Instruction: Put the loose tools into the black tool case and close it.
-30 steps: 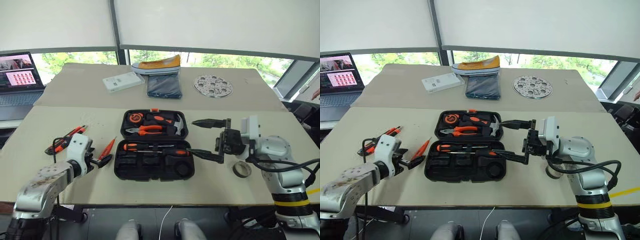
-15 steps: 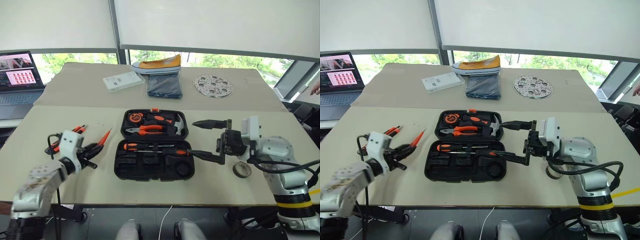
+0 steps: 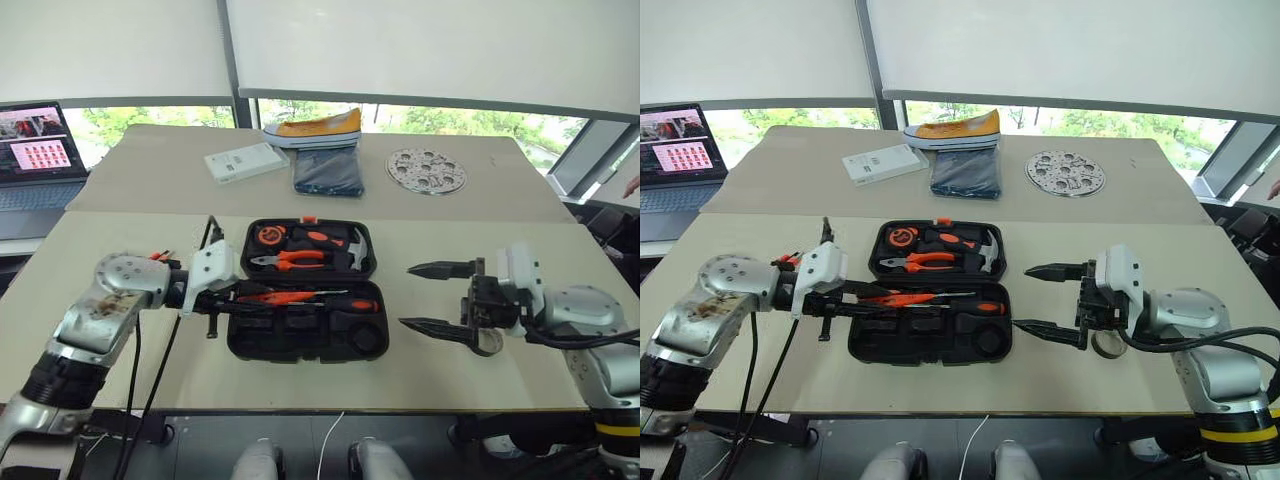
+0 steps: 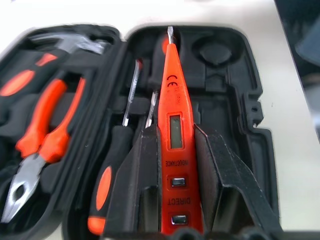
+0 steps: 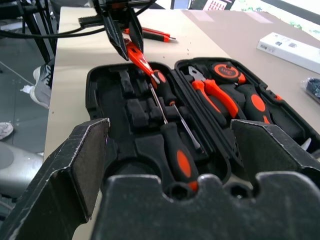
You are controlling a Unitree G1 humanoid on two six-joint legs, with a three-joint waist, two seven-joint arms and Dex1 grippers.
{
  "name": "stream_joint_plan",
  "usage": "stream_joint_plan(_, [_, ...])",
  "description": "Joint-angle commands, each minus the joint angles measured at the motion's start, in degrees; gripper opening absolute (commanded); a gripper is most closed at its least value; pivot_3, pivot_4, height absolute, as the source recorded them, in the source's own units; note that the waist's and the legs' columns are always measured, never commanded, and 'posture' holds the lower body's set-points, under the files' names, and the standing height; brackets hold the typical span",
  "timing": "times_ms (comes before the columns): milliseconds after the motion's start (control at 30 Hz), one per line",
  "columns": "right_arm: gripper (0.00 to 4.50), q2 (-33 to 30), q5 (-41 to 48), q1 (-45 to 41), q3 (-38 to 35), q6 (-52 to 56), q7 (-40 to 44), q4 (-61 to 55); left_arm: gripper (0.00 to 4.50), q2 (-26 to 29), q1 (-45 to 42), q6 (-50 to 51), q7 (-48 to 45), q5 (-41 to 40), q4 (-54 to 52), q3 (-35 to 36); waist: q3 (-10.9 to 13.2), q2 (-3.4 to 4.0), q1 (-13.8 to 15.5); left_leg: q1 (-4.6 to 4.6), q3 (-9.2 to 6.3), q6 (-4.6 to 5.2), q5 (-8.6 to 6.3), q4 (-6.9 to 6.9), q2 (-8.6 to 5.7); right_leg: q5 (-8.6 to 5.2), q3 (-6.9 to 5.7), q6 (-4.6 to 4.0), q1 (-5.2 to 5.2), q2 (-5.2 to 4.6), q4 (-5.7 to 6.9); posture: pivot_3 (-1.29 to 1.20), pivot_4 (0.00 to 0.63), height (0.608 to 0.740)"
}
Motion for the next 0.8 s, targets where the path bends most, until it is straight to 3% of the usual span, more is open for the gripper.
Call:
stream_joint_plan(33, [4.5, -0.81, 0.4, 1.93, -2.4, -0.51, -0.79, -3.35, 0.48, 0.79, -1.94, -0.64, -0.1, 4.04, 1.01, -2.15, 0.0, -0.01, 0.04, -0.01, 0.0, 0.0, 0.0, 0.0, 0.0, -0.01, 0.0, 0.02, 0.0, -0.01, 0.0, 0.0, 0.15, 0.74])
stream_joint_plan(233, [4.5, -0.65, 1.22, 6.32, -3.72, -0.04, -2.06, -6.42, 0.48, 0.43, -1.47, 1.73, -0.81, 5.77, -0.04, -4.49, 0.01, -0.01, 0.35, -0.02, -0.01, 0.0, 0.0, 0.04, -0.06, -0.06, -0.01, 0.11, 0.03, -0.08, 0.0, 0.0, 0.15, 0.74])
stream_joint_plan(800, [4.5, -0.06, 1.92, 6.05, -3.29, 1.29, -3.03, -7.57, 0.48, -2.56, -4.92, 1.93, 0.32, 11.53, 3.75, -7.64, 0.01, -0.01, 0.69, -0.04, -0.04, 0.01, 0.0, 0.35, -0.04, -0.05, -0.01, 0.13, 0.09, -0.07, 0.13, 0.0, 0.15, 0.74])
